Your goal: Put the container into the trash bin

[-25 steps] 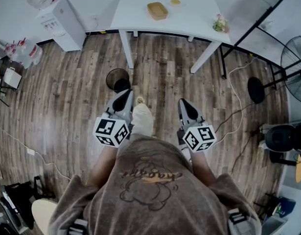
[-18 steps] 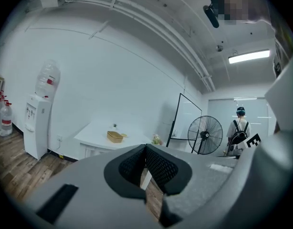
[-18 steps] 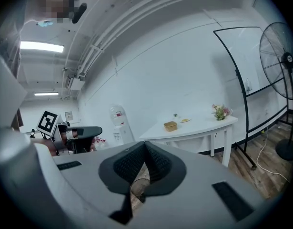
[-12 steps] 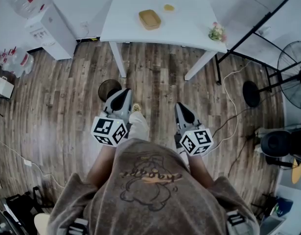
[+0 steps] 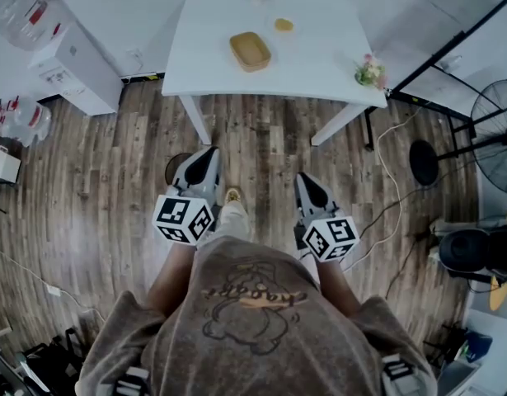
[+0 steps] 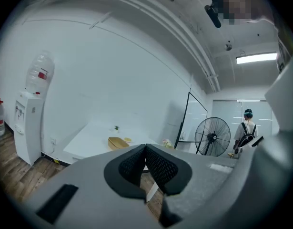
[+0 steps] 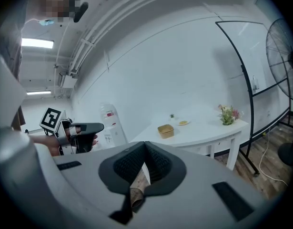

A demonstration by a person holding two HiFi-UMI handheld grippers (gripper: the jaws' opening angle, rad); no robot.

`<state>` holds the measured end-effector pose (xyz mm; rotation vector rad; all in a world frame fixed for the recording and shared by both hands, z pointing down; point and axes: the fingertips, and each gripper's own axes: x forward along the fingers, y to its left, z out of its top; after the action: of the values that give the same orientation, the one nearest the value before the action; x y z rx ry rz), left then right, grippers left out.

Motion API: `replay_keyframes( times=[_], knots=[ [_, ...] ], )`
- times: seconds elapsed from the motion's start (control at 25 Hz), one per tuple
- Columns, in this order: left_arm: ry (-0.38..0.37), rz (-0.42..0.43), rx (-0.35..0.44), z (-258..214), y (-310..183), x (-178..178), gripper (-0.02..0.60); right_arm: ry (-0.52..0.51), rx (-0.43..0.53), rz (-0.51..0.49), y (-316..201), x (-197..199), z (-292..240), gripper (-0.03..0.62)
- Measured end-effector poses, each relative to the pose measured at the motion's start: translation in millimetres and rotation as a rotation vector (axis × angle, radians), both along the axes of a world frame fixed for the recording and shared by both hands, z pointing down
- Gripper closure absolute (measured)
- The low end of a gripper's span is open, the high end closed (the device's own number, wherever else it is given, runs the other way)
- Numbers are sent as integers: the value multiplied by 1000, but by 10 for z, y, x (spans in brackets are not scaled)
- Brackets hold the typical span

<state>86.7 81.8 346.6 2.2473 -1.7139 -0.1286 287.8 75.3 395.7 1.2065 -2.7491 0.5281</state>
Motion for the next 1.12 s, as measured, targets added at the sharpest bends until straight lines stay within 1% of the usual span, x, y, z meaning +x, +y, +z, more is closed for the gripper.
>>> replay_keyframes(
  times=[0.32,0.6,0.88,1.12],
  knots=[
    [14,32,1,-129,-802,-336,578,8,-6,28,-759,-320,-105,592],
    [13,62,12,-180,-1459,-644,578,10,16,43,-1384,-685,-210,592],
    [11,91,8,-146,-2003,-789,577,12,10,76,-1869,-827,-185,592],
    [23,129,10,-144,-2293,-802,578,12,15,97,-2168,-870,-185,592]
  ],
)
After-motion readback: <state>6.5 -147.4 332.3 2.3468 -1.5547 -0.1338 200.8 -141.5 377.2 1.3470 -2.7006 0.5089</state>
